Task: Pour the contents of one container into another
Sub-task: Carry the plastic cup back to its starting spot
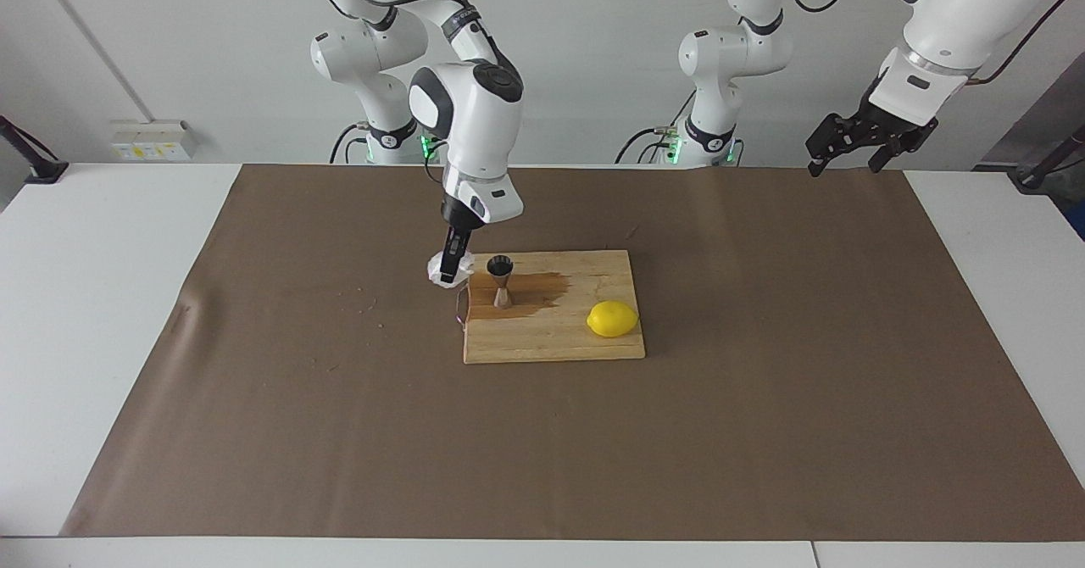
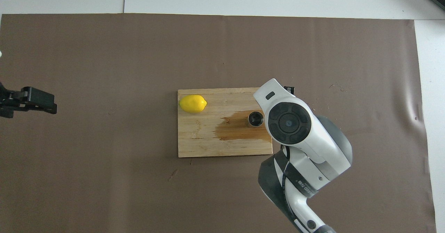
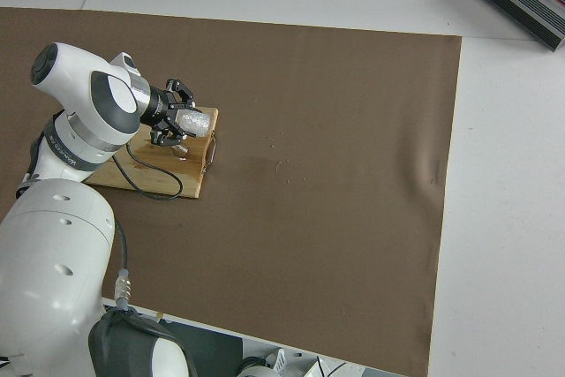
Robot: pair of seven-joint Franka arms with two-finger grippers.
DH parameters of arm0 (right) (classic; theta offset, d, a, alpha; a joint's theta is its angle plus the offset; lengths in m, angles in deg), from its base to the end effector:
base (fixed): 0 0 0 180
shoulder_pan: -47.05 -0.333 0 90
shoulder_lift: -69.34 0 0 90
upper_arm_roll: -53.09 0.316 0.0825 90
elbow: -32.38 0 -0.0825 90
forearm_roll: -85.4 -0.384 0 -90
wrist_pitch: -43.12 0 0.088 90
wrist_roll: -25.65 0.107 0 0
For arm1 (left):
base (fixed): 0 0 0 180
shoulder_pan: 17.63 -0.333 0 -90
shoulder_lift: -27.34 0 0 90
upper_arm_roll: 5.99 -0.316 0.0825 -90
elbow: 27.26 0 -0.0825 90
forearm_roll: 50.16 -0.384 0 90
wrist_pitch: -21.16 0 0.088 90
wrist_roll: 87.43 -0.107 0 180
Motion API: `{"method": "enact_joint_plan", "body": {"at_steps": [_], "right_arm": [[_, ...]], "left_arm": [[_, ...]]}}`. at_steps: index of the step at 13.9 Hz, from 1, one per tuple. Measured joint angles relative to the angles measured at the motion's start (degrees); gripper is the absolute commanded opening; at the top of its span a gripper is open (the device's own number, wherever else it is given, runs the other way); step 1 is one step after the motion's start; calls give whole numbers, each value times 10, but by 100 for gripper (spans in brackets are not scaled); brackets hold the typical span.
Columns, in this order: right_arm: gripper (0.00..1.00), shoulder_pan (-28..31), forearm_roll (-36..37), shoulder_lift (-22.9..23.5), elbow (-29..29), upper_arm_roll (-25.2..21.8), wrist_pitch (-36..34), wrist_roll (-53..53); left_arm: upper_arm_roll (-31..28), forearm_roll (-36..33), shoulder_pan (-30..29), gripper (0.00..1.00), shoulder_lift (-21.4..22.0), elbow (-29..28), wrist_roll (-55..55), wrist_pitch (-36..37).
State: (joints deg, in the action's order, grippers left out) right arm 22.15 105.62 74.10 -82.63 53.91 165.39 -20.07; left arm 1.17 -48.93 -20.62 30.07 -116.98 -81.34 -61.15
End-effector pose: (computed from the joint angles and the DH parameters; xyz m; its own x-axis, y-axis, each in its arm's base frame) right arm 0.5261 0.2366 0.4213 0.1599 0.9660 -0.2033 0.9689 -0.1142 0.2196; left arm 0.5239 -0.0425 0.6411 0.9960 0.0315 -0.0831 0.0322 -0.9995 0.0067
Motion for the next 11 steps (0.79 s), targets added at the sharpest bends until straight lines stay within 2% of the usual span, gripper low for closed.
{"method": "enact_joint_plan", "body": {"at_steps": [3, 6, 9, 11], "right_arm": [[0, 48, -73, 0, -27, -1, 63, -80], [0, 89, -143, -1, -59, -1, 95, -159], [0, 136, -260, -11, -112, -2, 148, -284], [0, 158, -306, -19, -143, -2, 165, -352]], "left_arm": [[0, 0, 0, 100, 0, 0, 0, 0], [0, 0, 0, 100, 0, 0, 0, 0], [0, 0, 0, 100, 0, 0, 0, 0], [0, 0, 0, 100, 0, 0, 0, 0]]}}
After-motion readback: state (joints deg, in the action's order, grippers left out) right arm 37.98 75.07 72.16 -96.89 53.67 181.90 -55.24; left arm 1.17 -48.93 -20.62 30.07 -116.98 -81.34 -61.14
